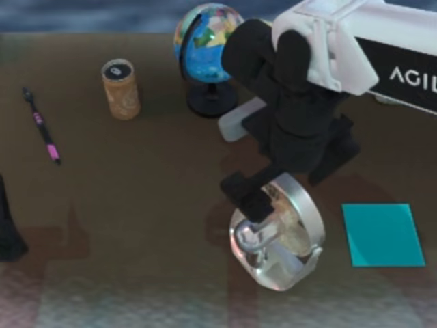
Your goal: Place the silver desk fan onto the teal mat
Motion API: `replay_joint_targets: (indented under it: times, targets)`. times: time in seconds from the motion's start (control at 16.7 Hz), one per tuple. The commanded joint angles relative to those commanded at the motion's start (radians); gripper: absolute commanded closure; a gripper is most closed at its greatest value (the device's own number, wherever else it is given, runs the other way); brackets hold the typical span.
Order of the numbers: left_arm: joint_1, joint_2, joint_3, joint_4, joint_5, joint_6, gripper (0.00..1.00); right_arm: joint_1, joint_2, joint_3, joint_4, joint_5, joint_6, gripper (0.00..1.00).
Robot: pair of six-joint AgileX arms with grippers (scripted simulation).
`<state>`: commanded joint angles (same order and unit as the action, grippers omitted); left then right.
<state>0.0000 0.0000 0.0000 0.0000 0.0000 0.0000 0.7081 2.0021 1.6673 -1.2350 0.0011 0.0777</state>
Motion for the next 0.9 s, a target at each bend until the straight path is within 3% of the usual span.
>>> replay_joint_targets:
  times: [0.66, 0.9]
  targets:
    - [0.000, 0.000, 0.000, 0.000, 0.000, 0.000, 0.00, 0.000, 0.000, 0.000, 0.000, 0.000, 0.000, 0.98]
    - [0.000, 0.000, 0.000, 0.000, 0.000, 0.000, 0.00, 0.000, 0.000, 0.000, 0.000, 0.000, 0.000, 1.00]
